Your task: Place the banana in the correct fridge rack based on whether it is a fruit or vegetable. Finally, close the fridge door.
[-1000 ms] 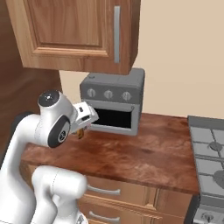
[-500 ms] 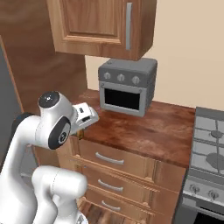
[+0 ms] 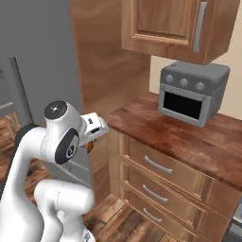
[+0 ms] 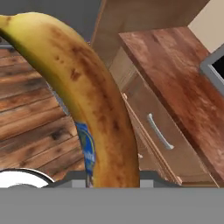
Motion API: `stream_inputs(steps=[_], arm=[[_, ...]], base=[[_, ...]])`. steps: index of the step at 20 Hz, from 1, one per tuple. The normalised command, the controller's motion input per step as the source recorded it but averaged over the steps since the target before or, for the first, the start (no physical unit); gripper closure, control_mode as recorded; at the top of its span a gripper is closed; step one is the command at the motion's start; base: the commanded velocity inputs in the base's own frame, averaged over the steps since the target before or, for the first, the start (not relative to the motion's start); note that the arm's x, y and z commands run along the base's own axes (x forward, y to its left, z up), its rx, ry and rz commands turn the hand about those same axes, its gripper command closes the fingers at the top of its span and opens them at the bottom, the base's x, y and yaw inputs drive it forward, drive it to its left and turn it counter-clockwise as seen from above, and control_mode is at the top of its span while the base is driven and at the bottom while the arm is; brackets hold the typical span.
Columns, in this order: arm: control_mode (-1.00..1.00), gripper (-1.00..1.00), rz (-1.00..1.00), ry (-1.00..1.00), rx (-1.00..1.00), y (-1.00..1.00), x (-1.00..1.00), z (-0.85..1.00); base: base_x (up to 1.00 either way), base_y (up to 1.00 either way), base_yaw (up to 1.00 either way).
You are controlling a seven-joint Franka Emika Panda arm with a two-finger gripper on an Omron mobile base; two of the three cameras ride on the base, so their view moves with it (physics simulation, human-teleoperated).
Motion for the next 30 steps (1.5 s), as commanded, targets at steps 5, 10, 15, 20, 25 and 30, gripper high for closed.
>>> stream_inputs(steps=[5, 10, 15, 20, 25, 30], arm=[[1.00, 1.00, 0.00, 0.00, 0.00, 0.00, 0.00, 0.00], [1.00, 1.00, 0.00, 0.00, 0.00, 0.00, 0.00, 0.00], [1.00, 1.00, 0.00, 0.00, 0.00, 0.00, 0.00, 0.00], [1.00, 1.00, 0.00, 0.00, 0.00, 0.00, 0.00, 0.00], [1.00, 1.00, 0.00, 0.00, 0.00, 0.00, 0.00, 0.00], [1.00, 1.00, 0.00, 0.00, 0.00, 0.00, 0.00, 0.00]], base=[[-0.12, 0.97, 0.51], [0.00, 1.00, 0.43], [0.04, 1.00, 0.35], [0.23, 0.57, -0.05], [0.21, 0.23, -0.48], [0.35, 0.55, -0.50]])
